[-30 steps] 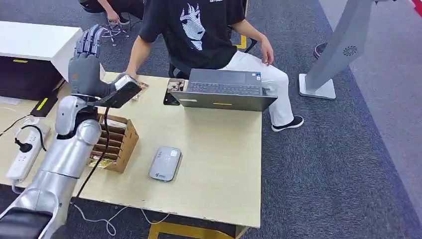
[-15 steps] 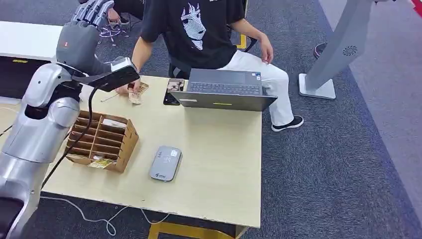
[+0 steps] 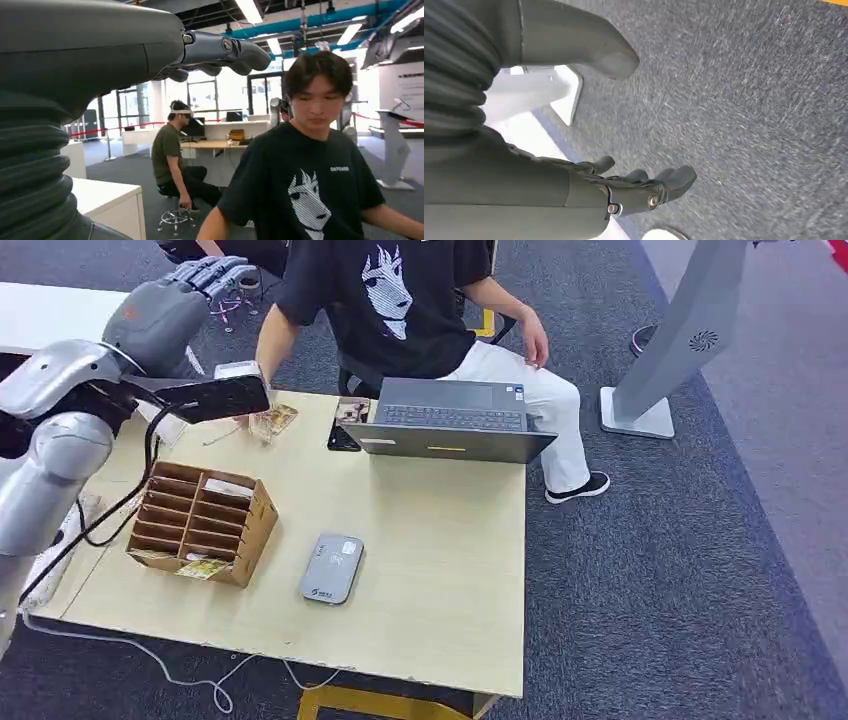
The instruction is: Pass the card to the sensor for recognition and then transmit it.
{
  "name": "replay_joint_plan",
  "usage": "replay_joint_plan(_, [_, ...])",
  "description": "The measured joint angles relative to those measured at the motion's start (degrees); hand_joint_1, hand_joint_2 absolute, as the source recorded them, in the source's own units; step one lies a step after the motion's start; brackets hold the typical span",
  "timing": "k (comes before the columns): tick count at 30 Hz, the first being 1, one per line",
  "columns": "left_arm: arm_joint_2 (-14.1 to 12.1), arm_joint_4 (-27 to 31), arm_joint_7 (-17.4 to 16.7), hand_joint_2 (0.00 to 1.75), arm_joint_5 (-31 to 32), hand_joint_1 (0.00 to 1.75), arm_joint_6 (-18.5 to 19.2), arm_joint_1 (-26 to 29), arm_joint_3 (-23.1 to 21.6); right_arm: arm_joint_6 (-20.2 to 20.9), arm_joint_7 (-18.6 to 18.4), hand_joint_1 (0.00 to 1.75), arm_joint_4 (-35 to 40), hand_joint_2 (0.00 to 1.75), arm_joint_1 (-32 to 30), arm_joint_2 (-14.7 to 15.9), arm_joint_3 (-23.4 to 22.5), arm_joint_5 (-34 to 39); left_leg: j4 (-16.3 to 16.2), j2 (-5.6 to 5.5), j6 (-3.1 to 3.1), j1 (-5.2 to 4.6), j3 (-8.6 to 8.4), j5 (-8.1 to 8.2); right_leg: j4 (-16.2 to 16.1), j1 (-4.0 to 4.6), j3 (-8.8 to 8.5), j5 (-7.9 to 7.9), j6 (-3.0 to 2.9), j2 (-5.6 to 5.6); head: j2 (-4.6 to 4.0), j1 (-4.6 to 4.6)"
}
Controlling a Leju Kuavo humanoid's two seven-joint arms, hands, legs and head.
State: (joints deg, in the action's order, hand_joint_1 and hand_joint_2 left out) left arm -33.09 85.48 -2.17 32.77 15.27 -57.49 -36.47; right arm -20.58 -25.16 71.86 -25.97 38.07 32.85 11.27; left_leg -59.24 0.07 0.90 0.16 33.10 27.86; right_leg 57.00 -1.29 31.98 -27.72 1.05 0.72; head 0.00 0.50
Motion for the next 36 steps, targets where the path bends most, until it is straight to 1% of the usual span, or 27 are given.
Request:
replay_joint_plan(2, [-2.6, 2.1, 1.1, 1.75, -2.7, 0.00, 1.9, -0.5, -1.5, -1.2, 0.0, 0.00, 0.7, 1.75, -0.3, 0.4, 0.9, 1.3, 0.0, 0.11, 0.00, 0.00, -0.01, 0.00, 0.0, 0.00, 0.01, 0.00, 0.00, 0.11, 0.00, 0.00])
replay_joint_plan(4, [-5.9, 4.3, 2.2, 1.75, -6.0, 0.00, 4.1, -0.6, -2.9, -2.4, 0.2, 0.00, 1.2, 1.75, -0.4, 0.9, 2.2, 2.9, 0.0, 0.13, 0.00, 0.00, -0.01, 0.00, 0.0, 0.00, 0.02, 0.00, 0.00, 0.15, 0.00, 0.00])
replay_joint_plan(5, [-8.2, 5.7, 3.0, 1.75, -8.6, 0.00, 5.5, -0.5, -3.3, -3.1, 0.2, 0.00, 1.4, 1.75, -0.3, 1.3, 3.0, 3.8, 0.0, 0.13, 0.00, 0.00, 0.00, 0.00, 0.0, 0.01, 0.02, 0.00, 0.00, 0.17, 0.00, 0.00])
replay_joint_plan(7, [-11.8, 8.1, 4.1, 1.75, -13.0, 0.00, 7.1, -0.3, -4.1, -4.0, 0.4, 0.00, 1.5, 1.75, 0.0, 2.1, 4.6, 4.9, 0.0, 0.16, -0.01, 0.00, 0.01, 0.00, 0.0, 0.01, 0.05, 0.00, -0.01, 0.18, -0.02, 0.00])
replay_joint_plan(10, [-16.2, 11.3, 4.9, 1.75, -15.8, 0.00, 7.7, 0.5, -4.5, -4.6, 0.5, 0.00, 1.5, 1.75, 0.7, 2.8, 6.9, 5.7, 0.0, 0.13, -0.01, 0.01, 0.02, 0.00, 0.0, 0.01, 0.05, -0.01, -0.01, 0.16, 0.00, -0.02])
replay_joint_plan(13, [-19.7, 13.6, 5.4, 1.75, -17.3, 0.00, 7.2, 2.4, -4.6, -5.2, 0.5, 0.00, 1.5, 1.75, 1.9, 3.3, 8.9, 5.9, 0.0, 0.12, -0.01, 0.01, 0.02, 0.00, 0.0, 0.00, 0.04, -0.02, -0.01, 0.14, -0.02, 0.02])
replay_joint_plan(15, [-22.3, 15.0, 6.4, 1.75, -18.1, 0.00, 5.7, 5.4, -4.5, -5.7, 0.5, 0.00, 1.4, 1.75, 2.8, 3.5, 10.4, 7.0, 0.0, 0.15, -0.01, -0.01, -0.03, 0.01, 0.0, -0.02, 0.00, -0.02, -0.01, 0.18, 0.00, 0.02])
replay_joint_plan(17, [-25.0, 16.5, 7.2, 1.75, -18.5, 0.00, 3.9, 10.3, -3.7, -6.5, 0.6, 0.00, 1.4, 1.75, 3.3, 3.6, 11.7, 8.1, 0.1, 0.17, -0.01, -0.01, -0.03, 0.01, 0.0, -0.02, -0.01, -0.02, -0.01, 0.21, 0.00, 0.02])
replay_joint_plan(20, [-28.6, 18.9, 9.0, 1.75, -16.9, 0.00, -1.1, 22.9, 2.2, -8.5, 0.6, 0.00, 1.5, 1.75, 4.1, 4.0, 14.2, 10.0, 0.1, 0.27, -0.04, -0.03, -0.07, 0.04, 0.0, -0.02, 0.03, -0.04, -0.04, 0.28, 0.00, -0.09])
replay_joint_plan(21, [-29.3, 19.7, 9.4, 1.75, -15.7, 0.00, -2.2, 27.3, 4.7, -9.3, 0.6, 0.00, 1.5, 1.75, 4.3, 4.2, 15.1, 10.8, 0.1, 0.26, -0.04, -0.03, -0.06, 0.04, 0.0, -0.01, 0.04, -0.07, -0.05, 0.28, -0.02, -0.09])
replay_joint_plan(23, [-30.3, 21.3, 10.1, 1.75, -13.9, 0.00, -2.7, 34.6, 9.9, -10.7, 0.8, 0.00, 1.6, 1.75, 4.5, 4.7, 16.8, 12.0, 0.1, 0.21, -0.02, 0.00, -0.04, 0.05, 0.0, -0.01, 0.04, -0.12, -0.09, 0.21, 0.00, -0.11])
replay_joint_plan(28, [-31.0, 24.3, 10.1, 1.75, -11.0, 0.00, -1.3, 46.7, 19.7, -13.0, 1.4, 0.00, 2.1, 1.75, 5.7, 5.7, 20.5, 14.7, 0.1, 0.16, -0.01, -0.01, -0.03, 0.06, 0.0, -0.03, 0.02, -0.13, -0.07, 0.17, 0.00, -0.07])
replay_joint_plan(31, [-30.7, 25.4, 10.1, 1.75, -9.2, 0.00, -0.8, 51.7, 24.8, -14.0, 1.8, 0.00, 2.4, 1.75, 6.3, 6.5, 23.1, 16.3, 0.1, 0.12, -0.01, -0.01, -0.02, 0.06, 0.0, -0.02, -0.01, -0.13, -0.06, 0.11, 0.00, -0.07])
replay_joint_plan(34, [-30.5, 26.1, 10.1, 1.75, -8.7, 0.00, -0.5, 54.0, 27.4, -14.3, 2.1, 0.00, 2.5, 1.75, 6.8, 7.0, 24.4, 17.0, 0.1, 0.09, -0.01, -0.01, -0.03, 0.05, 0.0, -0.02, -0.03, -0.12, -0.06, 0.07, 0.00, -0.09])
replay_joint_plan(36, [-30.2, 26.1, 10.2, 1.75, -8.2, 0.00, -0.2, 54.5, 28.3, -14.4, 2.4, 0.00, 2.5, 1.75, 7.1, 7.2, 24.9, 17.4, 0.1, 0.06, -0.01, -0.01, -0.03, 0.05, 0.0, -0.02, -0.05, -0.12, -0.06, 0.05, 0.00, -0.04])
